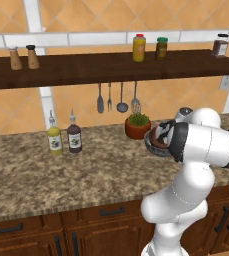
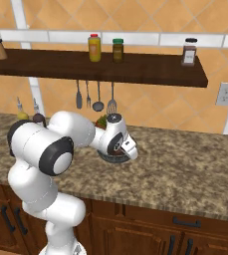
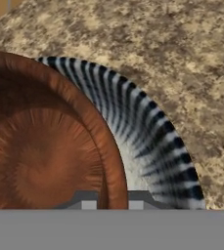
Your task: Pick up the bowls on the counter and stack them on top of one another in the open cabinet. Place the smaller bowl on top of the larger bowl.
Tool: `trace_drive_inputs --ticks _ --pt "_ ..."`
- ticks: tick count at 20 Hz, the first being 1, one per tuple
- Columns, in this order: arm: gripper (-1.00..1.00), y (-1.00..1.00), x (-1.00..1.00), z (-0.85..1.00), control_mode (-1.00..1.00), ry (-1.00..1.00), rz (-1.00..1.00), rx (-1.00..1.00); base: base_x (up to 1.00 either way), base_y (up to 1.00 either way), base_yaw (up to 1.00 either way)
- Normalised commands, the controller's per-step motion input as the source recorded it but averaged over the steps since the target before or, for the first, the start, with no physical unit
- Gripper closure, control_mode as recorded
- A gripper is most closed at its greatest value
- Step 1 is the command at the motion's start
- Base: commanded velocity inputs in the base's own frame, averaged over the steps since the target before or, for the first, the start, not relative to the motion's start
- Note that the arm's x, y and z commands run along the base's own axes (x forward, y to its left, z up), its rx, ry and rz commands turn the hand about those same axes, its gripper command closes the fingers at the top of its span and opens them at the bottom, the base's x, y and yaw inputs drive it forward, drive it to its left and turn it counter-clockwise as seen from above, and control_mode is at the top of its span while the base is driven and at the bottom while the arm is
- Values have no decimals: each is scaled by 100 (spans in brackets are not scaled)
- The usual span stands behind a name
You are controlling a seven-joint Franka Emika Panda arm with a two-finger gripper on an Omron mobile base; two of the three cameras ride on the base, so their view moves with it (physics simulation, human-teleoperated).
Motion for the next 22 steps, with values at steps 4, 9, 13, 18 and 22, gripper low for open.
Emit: trace_drive_inputs --ticks 4,9,13,18,22 --pt "-100 2 0 0 -100 0 0 0 0 0 0" --pt "-100 1 0 15 -100 -5 0 0 0 0 0" --pt "-100 0 -8 30 -100 -12 0 0 0 0 0" --pt "-100 -16 -41 46 -100 -9 3 0 0 0 0" --pt "-100 -79 -5 10 -100 0 0 6 0 0 0"
